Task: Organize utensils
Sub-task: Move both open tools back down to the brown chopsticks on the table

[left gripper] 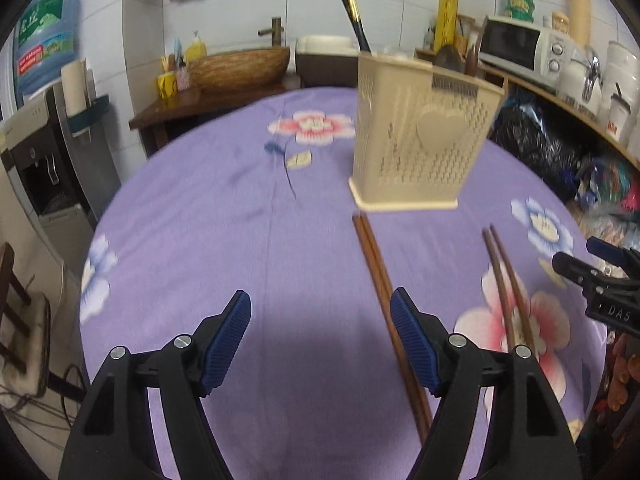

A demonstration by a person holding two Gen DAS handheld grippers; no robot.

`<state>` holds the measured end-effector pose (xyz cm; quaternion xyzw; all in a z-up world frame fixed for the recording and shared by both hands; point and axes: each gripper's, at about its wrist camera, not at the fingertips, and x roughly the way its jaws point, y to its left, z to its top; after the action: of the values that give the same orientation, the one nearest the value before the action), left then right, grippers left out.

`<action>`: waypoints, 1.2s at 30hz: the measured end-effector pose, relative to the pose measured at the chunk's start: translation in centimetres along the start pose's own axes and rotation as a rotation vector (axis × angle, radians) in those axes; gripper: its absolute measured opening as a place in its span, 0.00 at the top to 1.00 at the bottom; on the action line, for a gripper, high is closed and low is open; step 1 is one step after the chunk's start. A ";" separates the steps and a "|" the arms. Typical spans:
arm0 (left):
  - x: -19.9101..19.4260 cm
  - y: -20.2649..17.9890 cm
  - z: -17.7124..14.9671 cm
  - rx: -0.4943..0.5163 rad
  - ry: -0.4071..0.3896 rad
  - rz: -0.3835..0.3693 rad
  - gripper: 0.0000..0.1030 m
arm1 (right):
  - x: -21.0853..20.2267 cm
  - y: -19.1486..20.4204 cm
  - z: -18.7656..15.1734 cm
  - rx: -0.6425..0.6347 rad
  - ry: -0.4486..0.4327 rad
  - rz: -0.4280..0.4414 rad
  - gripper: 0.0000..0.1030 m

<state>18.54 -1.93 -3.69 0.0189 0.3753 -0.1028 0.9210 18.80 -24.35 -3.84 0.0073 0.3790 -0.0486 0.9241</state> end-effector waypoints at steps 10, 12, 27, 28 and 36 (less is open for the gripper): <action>1.1 -1.8 -3.5 -0.002 0.095 -0.059 0.40 | 0.1 1.0 -3.7 -0.004 0.088 0.014 0.08; 1.1 -2.0 -3.6 -0.002 0.101 -0.060 0.41 | 0.2 1.4 -3.7 -0.015 0.094 0.005 0.08; 0.9 -2.4 -3.8 0.015 0.110 -0.040 0.43 | 0.8 2.6 -4.6 -0.051 0.147 0.002 0.08; 0.9 -2.4 -3.8 0.019 0.111 -0.038 0.43 | 0.8 2.6 -4.7 -0.047 0.147 0.004 0.08; 1.3 -3.0 -3.7 0.046 0.113 -0.011 0.43 | 0.8 2.4 -4.7 -0.042 0.148 -0.003 0.07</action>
<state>16.31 -4.65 -7.07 0.0439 0.4241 -0.1152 0.8972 16.26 -21.84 -7.82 -0.0092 0.4473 -0.0415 0.8934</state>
